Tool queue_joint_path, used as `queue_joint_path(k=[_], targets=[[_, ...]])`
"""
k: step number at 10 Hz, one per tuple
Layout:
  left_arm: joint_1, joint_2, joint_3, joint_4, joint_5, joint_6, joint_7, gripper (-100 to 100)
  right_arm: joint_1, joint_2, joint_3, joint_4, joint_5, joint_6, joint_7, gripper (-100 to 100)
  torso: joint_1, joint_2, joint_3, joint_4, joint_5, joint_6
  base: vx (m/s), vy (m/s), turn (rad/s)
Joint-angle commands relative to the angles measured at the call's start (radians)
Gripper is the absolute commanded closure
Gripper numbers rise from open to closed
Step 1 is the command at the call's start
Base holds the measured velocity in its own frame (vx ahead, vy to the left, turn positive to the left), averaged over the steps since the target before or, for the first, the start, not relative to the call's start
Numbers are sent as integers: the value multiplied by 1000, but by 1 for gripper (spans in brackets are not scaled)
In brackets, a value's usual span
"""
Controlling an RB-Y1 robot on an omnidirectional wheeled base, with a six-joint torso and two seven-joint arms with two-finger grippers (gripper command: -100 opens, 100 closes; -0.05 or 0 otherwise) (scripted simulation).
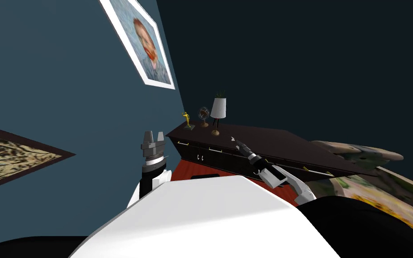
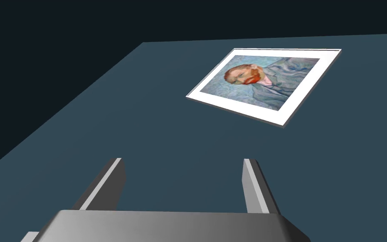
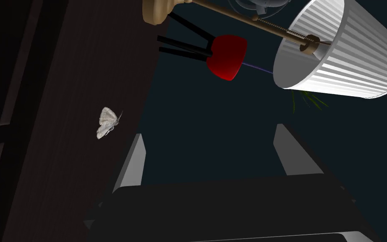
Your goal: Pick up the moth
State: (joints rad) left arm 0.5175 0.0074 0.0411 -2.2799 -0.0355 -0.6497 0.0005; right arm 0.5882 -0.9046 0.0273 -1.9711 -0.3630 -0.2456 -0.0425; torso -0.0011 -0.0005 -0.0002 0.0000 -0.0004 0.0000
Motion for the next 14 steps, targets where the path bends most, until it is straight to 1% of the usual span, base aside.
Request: queue_joint_path(k=[1, 2, 3, 4, 5, 6, 7, 8, 9, 10, 11, 12, 13, 14], targets=[[0, 0, 0, 0, 0, 0, 0, 0, -3, -50, 6, 12, -9, 17, -6, -100, 0, 0, 0, 0, 0, 0, -8, -8, 110], [0, 0, 0, 0, 0, 0, 0, 0, -3, -61, 6, 12, -9, 17, -6, -100, 0, 0, 0, 0, 0, 1, -2, -5, -12], [0, 0, 0, 0, 0, 0, 0, 0, 1, -101, 14, 31, -27, 42, -17, -100, 0, 0, 0, 0, 0, 1, -5, 1, 179], [0, 0, 0, 0, 0, 0, 0, 0, 1, -128, 14, 31, -27, 42, -17, -100, 0, -1, 0, 0, 0, 0, -5, -5, 120], [0, 0, 0, 0, 0, 0, 0, 0, 6, -161, 22, 50, -45, 67, -27, -100, 0, 0, 0, 0, 0, 1, -7, -5, 163], [0, 0, 0, 0, 0, 0, 0, 0, 6, -191, 22, 50, -45, 67, -27, -100, 0, 0, 0, 0, 0, 0, -7, -6, 124], [0, 0, 0, 0, 0, 0, 0, 0, 10, -224, 30, 70, -63, 94, -38, -100, 0, 0, 0, 0, 0, 1, -6, -4, 210], [0, 0, 0, 0, 0, 0, 0, 0, 10, -259, 30, 70, -63, 94, -38, -100, 0, -1, 0, 0, 0, 0, -2, -7, 112], [0, 0, 0, 0, 0, 0, 0, 0, 14, -290, 40, 89, -80, 120, -47, -100, 0, -1, 0, 0, 0, 1, -2, -3, 180], [0, 0, 0, 0, 0, 0, 0, 0, 14, -324, 40, 89, -80, 120, -47, -100, 0, -1, -1, 0, 0, 0, -1, -5, 110], [0, 0, 0, 0, 0, 0, 0, 0, 18, -354, 50, 108, -97, 147, -57, -100, 0, -1, 0, 0, 0, 1, 0, -2, 210], [0, 0, 0, 0, 0, 0, 0, 0, 18, -387, 50, 108, -97, 147, -57, -100, 0, -1, -1, 0, 0, 0, 1, -6, 90], [0, 0, 0, 0, 0, 0, 0, 0, 23, -416, 61, 127, -114, 174, -66, -100, 0, -1, -1, 0, 0, 1, 2, 0, 190], [0, 0, 0, 0, 0, 0, 0, 0, 23, -448, 61, 127, -114, 174, -66, -100, 0, -1, -1, 0, 0, 0, 3, -4, 103]])
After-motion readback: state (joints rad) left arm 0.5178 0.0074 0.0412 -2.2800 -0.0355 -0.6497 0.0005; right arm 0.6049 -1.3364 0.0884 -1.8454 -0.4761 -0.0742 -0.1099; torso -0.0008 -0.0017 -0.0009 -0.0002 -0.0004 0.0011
